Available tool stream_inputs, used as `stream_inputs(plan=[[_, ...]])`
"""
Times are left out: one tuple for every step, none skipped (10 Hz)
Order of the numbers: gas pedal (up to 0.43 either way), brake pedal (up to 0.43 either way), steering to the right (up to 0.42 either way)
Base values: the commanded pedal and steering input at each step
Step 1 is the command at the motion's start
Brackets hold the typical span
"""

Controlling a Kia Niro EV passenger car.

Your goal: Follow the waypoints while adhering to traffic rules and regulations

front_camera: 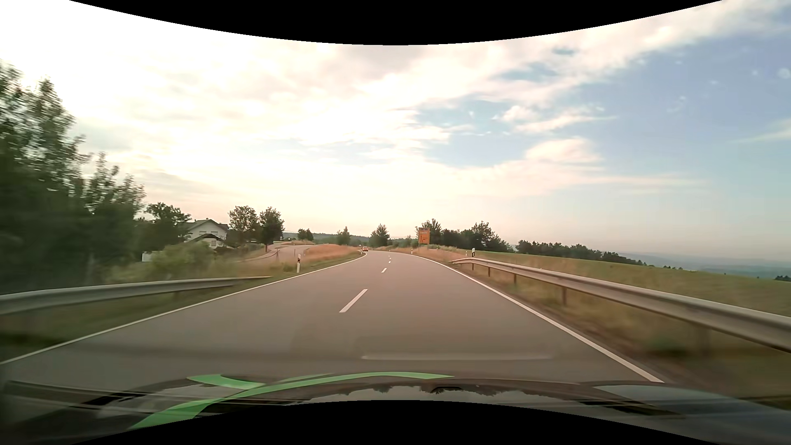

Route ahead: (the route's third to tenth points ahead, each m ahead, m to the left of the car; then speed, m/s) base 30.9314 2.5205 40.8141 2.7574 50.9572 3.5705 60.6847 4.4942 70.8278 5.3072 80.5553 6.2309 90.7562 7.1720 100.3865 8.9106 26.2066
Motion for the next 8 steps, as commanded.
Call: stream_inputs(plan=[[0.280,0.000,-0.008],[0.240,0.000,-0.008],[0.220,0.000,-0.008],[0.220,0.000,-0.008],[0.220,0.000,-0.008],[0.228,0.000,-0.008],[0.228,0.000,-0.009],[0.240,0.000,-0.009]])
